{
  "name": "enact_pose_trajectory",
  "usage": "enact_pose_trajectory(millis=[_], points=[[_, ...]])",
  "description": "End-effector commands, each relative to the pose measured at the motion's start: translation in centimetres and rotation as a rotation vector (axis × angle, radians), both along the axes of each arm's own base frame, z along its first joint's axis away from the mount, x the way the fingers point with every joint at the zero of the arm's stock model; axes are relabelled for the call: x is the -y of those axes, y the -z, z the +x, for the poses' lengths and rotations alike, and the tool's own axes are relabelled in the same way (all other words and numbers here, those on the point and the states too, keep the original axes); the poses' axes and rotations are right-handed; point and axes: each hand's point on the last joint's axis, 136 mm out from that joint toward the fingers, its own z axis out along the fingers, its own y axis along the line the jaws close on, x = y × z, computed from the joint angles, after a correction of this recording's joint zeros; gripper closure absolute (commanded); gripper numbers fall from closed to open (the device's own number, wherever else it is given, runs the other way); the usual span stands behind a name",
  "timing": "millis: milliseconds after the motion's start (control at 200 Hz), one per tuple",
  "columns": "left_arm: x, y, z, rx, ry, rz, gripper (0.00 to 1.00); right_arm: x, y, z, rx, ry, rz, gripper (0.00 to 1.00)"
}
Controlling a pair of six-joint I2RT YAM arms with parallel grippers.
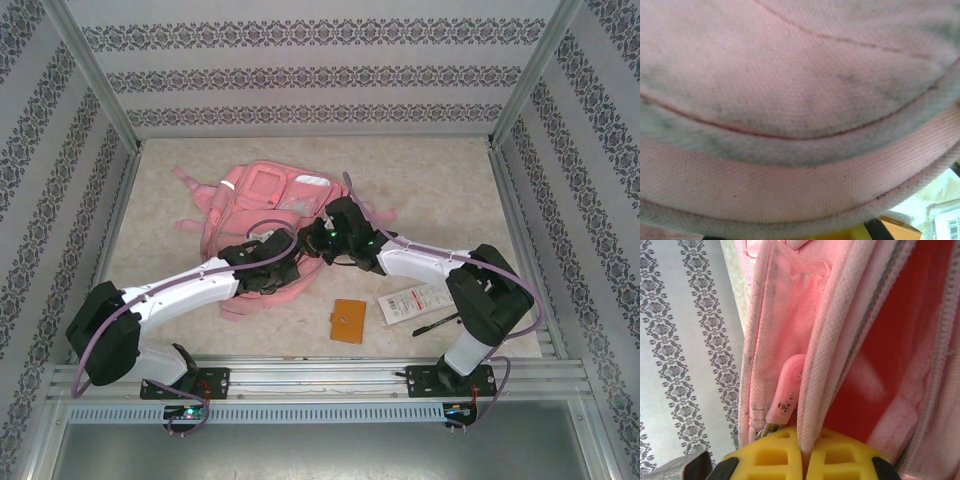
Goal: Pack the student bag
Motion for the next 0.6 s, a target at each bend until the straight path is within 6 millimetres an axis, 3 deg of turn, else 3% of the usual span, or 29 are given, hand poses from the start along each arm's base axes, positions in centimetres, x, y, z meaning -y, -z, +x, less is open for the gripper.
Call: enact_pose_trajectory(millis=[0,105,310,450,510,595], points=[[-1.5,-1.3,0.1,0.067,-0.023,0.027,1.0,0.1,-2.2,-0.8,0.07,-0.078,0.027,1.0],[-2.3,-1.7,-0.8,0.08,0.017,0.004,1.0,1.7,-1.5,-0.5,0.091,-0.097,-0.027,1.0],[-5.7,-0.6,-3.0,0.07,0.103,0.004,1.0,5.0,0.1,0.9,0.097,-0.121,-0.09,1.0],[-5.6,-0.3,-3.6,0.109,0.213,-0.033,1.0,6.9,2.4,2.9,0.049,-0.091,-0.117,1.0],[-3.9,-0.7,-3.7,0.125,0.283,-0.104,1.0,6.8,2.3,3.4,0.022,-0.056,-0.095,0.71],[-1.0,-1.8,-3.3,0.129,0.339,-0.237,1.0,6.4,1.8,3.1,-0.054,0.027,-0.053,0.58]])
